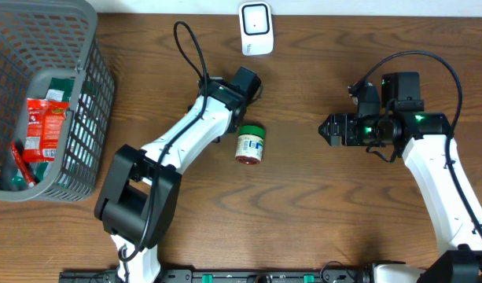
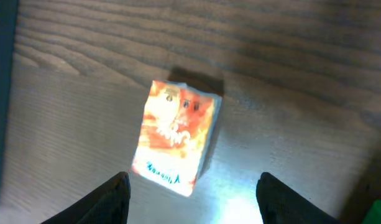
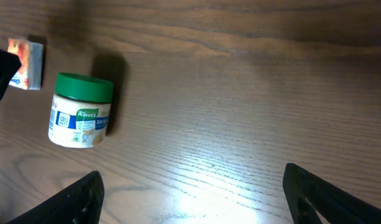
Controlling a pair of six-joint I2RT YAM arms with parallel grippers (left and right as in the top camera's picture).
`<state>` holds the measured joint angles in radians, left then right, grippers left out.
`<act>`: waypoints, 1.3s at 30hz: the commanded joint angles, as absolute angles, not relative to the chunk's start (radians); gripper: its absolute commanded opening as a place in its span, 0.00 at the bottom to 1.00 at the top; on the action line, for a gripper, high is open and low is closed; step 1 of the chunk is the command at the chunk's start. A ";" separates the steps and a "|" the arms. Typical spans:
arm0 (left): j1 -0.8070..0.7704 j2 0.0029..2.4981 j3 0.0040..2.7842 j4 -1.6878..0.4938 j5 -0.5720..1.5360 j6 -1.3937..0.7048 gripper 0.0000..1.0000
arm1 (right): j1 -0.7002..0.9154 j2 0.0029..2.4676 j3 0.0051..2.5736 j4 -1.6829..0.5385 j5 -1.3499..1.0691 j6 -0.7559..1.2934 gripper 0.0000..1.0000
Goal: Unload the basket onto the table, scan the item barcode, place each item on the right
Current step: 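Carry the orange box with the left gripper and place it left of the jar, then reach the left gripper into the basket and grasp the pale green pouch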
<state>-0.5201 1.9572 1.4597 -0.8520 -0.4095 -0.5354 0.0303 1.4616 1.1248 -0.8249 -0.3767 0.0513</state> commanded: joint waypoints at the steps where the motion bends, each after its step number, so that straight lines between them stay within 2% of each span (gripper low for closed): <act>1: -0.451 1.898 1.557 -0.913 -0.358 -0.463 0.65 | 0.026 1.460 1.130 -0.823 -0.375 0.047 0.88; 3: -0.392 1.870 1.570 -0.914 -0.261 -0.430 0.65 | 0.026 1.460 1.130 -0.823 -0.375 0.047 0.88; 7: -0.225 1.844 1.570 -0.950 0.143 -0.261 0.65 | 0.026 1.460 1.130 -0.828 -0.375 0.047 0.89; 9: -0.162 1.807 1.573 -0.971 0.221 -0.242 0.65 | 0.026 1.460 1.130 -0.827 -0.375 0.047 0.89; 14: -0.073 1.629 1.629 -0.971 0.232 -0.240 0.66 | 0.026 1.460 1.130 -0.823 -0.375 0.047 0.90; 16: -0.035 1.518 1.689 -0.972 0.192 -0.237 0.72 | 0.026 1.460 1.130 -0.824 -0.375 0.047 0.90; 17: -0.008 1.470 1.718 -0.971 0.140 -0.237 0.75 | 0.026 1.460 1.130 -0.824 -0.375 0.047 0.90; 21: 0.148 1.355 1.761 -0.945 -0.102 -0.237 0.77 | 0.028 1.460 1.130 -0.825 -0.375 0.047 0.91; 23: 0.270 1.340 1.761 -0.937 -0.179 -0.236 0.84 | 0.028 1.460 1.130 -0.825 -0.375 0.048 0.91; 27: 0.489 1.409 1.757 -0.934 -0.168 -0.236 0.92 | 0.028 1.460 1.130 -0.823 -0.375 0.055 0.91; 30: 0.559 1.502 1.757 -0.970 -0.158 -0.234 0.98 | 0.028 1.460 1.130 -0.823 -0.375 0.055 0.92; 35: 0.572 1.682 1.756 -1.061 0.015 -0.098 0.97 | 0.028 1.460 1.130 -0.823 -0.375 0.055 0.92; 39: 0.572 1.814 1.756 -1.090 0.083 -0.067 0.85 | 0.028 1.460 1.130 -0.824 -0.375 0.055 0.92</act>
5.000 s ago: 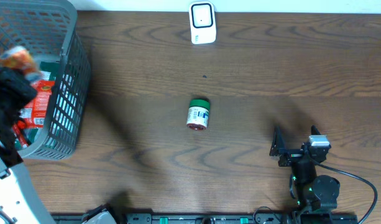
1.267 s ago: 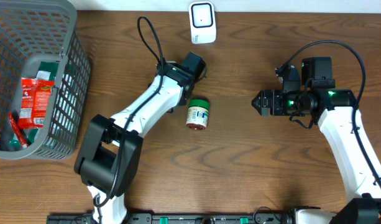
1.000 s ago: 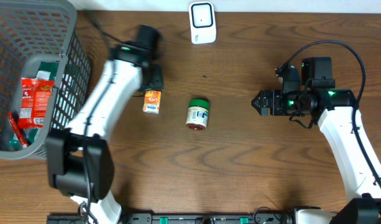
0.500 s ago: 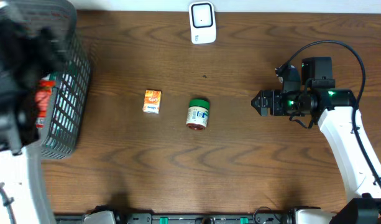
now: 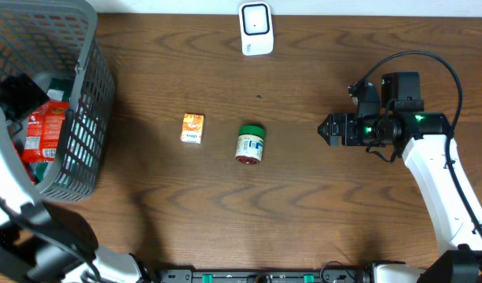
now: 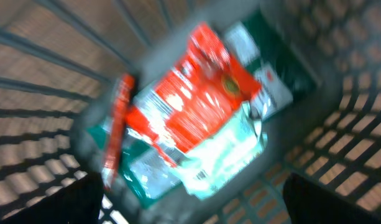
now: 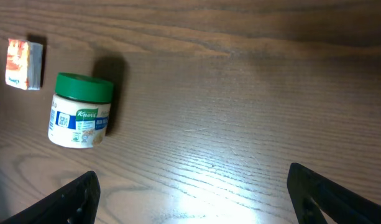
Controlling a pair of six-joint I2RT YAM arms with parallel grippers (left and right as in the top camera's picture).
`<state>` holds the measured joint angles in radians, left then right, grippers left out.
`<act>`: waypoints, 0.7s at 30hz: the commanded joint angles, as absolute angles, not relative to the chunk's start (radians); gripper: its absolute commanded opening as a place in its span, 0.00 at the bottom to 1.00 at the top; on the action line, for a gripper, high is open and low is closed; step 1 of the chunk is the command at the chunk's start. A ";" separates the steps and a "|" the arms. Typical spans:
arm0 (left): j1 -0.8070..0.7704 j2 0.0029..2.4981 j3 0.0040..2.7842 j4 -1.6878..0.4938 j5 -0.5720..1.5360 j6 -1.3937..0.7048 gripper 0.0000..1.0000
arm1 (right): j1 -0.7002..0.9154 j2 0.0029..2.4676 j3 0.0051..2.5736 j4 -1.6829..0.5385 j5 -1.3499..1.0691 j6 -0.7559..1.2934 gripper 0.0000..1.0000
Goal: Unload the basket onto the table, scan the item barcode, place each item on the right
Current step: 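Reach the left gripper into the basket and grasp the pale green pouch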
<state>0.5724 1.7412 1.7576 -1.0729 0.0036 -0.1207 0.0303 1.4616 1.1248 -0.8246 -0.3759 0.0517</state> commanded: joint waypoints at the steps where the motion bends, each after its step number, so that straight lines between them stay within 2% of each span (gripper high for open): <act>1: 0.572 1.850 1.756 -1.096 0.083 -0.067 0.81 | 0.028 1.460 1.130 -0.824 -0.375 0.055 0.91; 3: 0.572 1.884 1.756 -1.099 0.083 -0.067 0.75 | 0.028 1.460 1.130 -0.824 -0.375 0.055 0.92; 4: 0.572 1.920 1.756 -1.103 0.087 -0.066 0.66 | 0.028 1.460 1.130 -0.823 -0.375 0.055 0.92; 5: 0.572 1.938 1.756 -1.109 0.088 -0.067 0.65 | 0.028 1.460 1.130 -0.823 -0.375 0.055 0.92; 18: 0.557 2.048 1.674 -1.071 0.105 -0.068 0.66 | 0.028 1.460 1.130 -0.823 -0.375 0.055 0.92; 21: 0.540 2.048 1.634 -1.038 0.105 -0.068 0.70 | 0.028 1.460 1.130 -0.824 -0.375 0.055 0.92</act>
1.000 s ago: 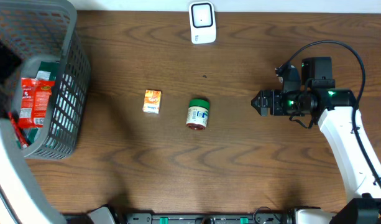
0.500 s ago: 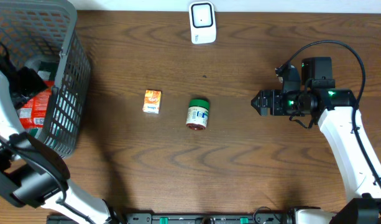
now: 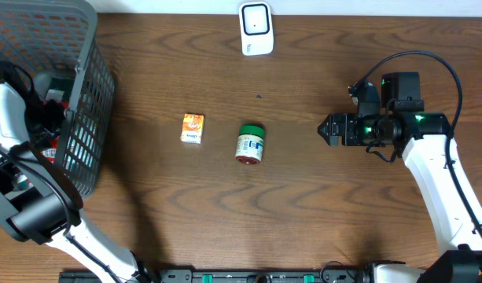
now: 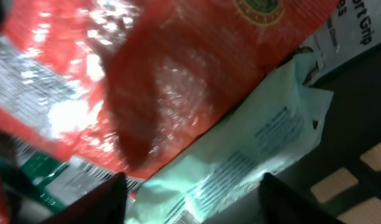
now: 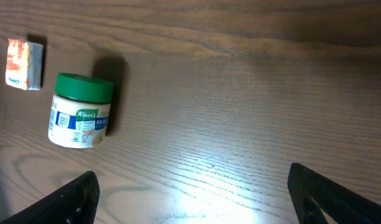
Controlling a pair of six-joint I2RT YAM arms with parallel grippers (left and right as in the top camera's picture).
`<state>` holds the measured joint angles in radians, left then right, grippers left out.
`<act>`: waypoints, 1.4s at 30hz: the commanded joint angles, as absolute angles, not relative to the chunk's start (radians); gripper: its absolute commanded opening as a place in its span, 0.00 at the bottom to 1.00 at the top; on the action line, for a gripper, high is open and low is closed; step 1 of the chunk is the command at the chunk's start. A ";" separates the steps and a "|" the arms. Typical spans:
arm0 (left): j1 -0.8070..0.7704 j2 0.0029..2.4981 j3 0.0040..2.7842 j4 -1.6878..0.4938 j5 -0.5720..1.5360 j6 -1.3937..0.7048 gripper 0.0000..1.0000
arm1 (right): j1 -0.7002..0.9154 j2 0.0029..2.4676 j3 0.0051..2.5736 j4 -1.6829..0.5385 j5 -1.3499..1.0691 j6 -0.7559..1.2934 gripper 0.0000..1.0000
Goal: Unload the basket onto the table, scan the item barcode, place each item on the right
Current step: 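Reach the left gripper into the basket and grasp the pale green pouch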
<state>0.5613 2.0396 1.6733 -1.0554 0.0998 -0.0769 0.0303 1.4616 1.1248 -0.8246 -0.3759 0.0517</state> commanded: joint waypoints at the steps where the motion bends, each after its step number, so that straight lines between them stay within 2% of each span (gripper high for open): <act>1: 0.535 2.048 1.623 -1.029 0.105 -0.068 0.70 | 0.028 1.460 1.130 -0.824 -0.375 0.055 0.92; 12: 0.496 2.048 1.557 -1.008 0.106 -0.068 0.68 | 0.028 1.460 1.129 -0.823 -0.375 0.055 0.93; 14: 0.496 2.049 1.550 -1.003 0.105 -0.068 0.73 | 0.028 1.460 1.129 -0.823 -0.374 0.055 0.93; 19: 0.496 2.049 1.498 -0.924 0.106 -0.069 0.74 | 0.028 1.460 1.129 -0.823 -0.374 0.055 0.93; 20: 0.496 2.049 1.490 -0.914 0.106 -0.069 0.72 | 0.028 1.460 1.129 -0.823 -0.375 0.055 0.93; 26: 0.496 2.049 1.487 -0.914 0.200 -0.072 0.35 | 0.028 1.460 1.129 -0.823 -0.375 0.055 0.93; 28: 0.496 2.048 1.487 -0.915 0.229 -0.071 0.07 | 0.028 1.460 1.129 -0.823 -0.375 0.055 0.93; 35: 0.523 1.954 1.550 -0.925 0.276 -0.087 0.07 | 0.028 1.460 1.129 -0.824 -0.375 0.055 0.93; 42: 0.599 1.657 1.555 -0.801 0.276 -0.144 0.07 | 0.028 1.460 1.129 -0.823 -0.375 0.055 0.93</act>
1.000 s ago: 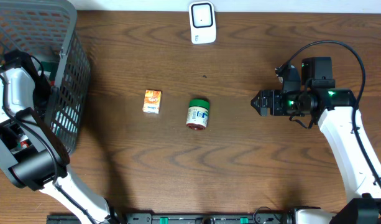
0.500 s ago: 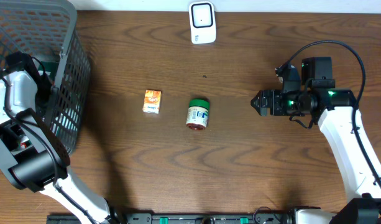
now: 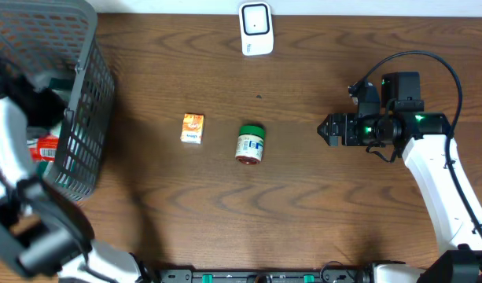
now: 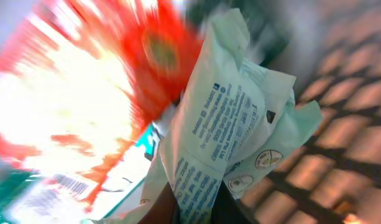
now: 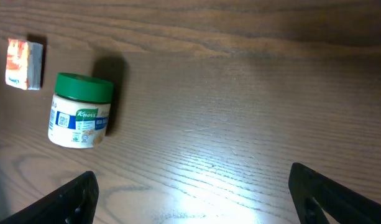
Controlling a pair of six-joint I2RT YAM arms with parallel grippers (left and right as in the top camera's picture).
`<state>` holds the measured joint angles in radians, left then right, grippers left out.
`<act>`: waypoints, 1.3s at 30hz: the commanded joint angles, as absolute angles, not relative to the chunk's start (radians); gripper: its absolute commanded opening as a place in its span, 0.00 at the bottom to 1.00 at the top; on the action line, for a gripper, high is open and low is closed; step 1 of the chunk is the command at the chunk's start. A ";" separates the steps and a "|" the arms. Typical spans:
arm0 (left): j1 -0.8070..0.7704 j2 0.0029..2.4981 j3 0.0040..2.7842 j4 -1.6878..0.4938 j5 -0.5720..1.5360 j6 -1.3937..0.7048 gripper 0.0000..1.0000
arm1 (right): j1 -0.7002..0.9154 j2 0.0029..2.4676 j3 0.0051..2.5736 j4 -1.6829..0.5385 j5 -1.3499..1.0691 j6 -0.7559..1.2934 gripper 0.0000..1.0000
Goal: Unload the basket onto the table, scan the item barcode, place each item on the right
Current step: 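Reach the left gripper into the basket and grasp the pale green pouch, then lift the pouch out and hand it toward the right gripper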
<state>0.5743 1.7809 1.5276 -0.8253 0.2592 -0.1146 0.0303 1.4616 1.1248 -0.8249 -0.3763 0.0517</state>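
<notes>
Blurred in the left wrist view, a pale mint-white packet (image 4: 227, 124) with printed text is pinched at its lower edge by my left gripper (image 4: 193, 204), which is shut on it inside the grey basket (image 3: 87, 94). A red packet (image 4: 103, 93) lies beside it to the left. The white scanner (image 3: 255, 29) stands at the table's far edge. At the right, my right gripper (image 5: 193, 202) hangs open over bare wood with nothing between its fingers (image 5: 72, 198), pointing toward the jar.
A green-lidded Knorr jar (image 3: 250, 144) lies on its side mid-table, with a small orange box (image 3: 193, 128) to its left. More packets (image 3: 48, 145) remain in the basket. The basket's mesh wall (image 4: 339, 155) is close on the right of the held packet.
My left gripper was open, low over the red and mint packets in the basket. Now it is shut on the mint packet, with the basket mesh showing behind. The right arm has not moved.
My left gripper first hung open over the orange box on the table. Then it was over the basket, still open, then down close on the packets. Now it grips the mint packet. The jar, the orange box and the right arm stayed put.
</notes>
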 commanded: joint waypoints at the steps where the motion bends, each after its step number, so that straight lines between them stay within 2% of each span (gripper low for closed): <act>1: 0.606 1.613 1.555 -0.786 0.276 -0.144 0.07 | 0.028 1.460 1.129 -0.823 -0.375 0.056 0.93; 3: 0.617 1.512 1.555 -0.754 0.215 -0.192 0.07 | 0.028 1.460 1.129 -0.820 -0.375 0.095 0.97; 7: 0.619 1.380 1.555 -0.736 0.210 -0.245 0.07 | 0.026 1.459 1.133 -0.813 -0.384 0.099 0.98; 9: 0.619 1.341 1.555 -0.745 0.281 -0.250 0.07 | 0.024 1.458 1.144 -0.810 -0.433 0.075 0.98; 11: 0.619 1.294 1.555 -0.777 0.468 -0.269 0.07 | 0.017 1.458 1.187 -0.816 -0.569 0.027 0.98; 15: 0.590 1.285 1.555 -0.879 0.805 -0.294 0.07 | -0.001 1.457 1.291 -0.851 -0.780 0.024 0.89; 17: 0.556 1.291 1.555 -0.906 0.896 -0.293 0.07 | 0.000 1.457 1.308 -0.849 -0.872 0.017 0.85; 18: 0.529 1.295 1.554 -0.915 0.940 -0.292 0.07 | 0.000 1.457 1.309 -0.846 -0.934 0.000 0.80; 20: 0.465 1.300 1.554 -0.920 0.986 -0.290 0.07 | 0.002 1.457 1.309 -0.846 -1.026 -0.025 0.75; 25: 0.253 1.309 1.554 -0.919 0.980 -0.290 0.07 | 0.032 1.457 1.309 -0.833 -1.163 -0.061 0.70; 30: 0.080 1.336 1.553 -0.920 0.846 -0.320 0.07 | 0.104 1.457 1.309 -0.756 -1.209 -0.062 0.75; 39: -0.155 1.427 1.553 -0.919 0.844 -0.385 0.07 | 0.268 1.457 1.309 -0.605 -1.170 -0.061 0.77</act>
<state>-0.1097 1.4029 1.5379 -0.9184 0.8463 -0.3584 0.2260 1.4651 1.2953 -0.6224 -1.1694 -0.0460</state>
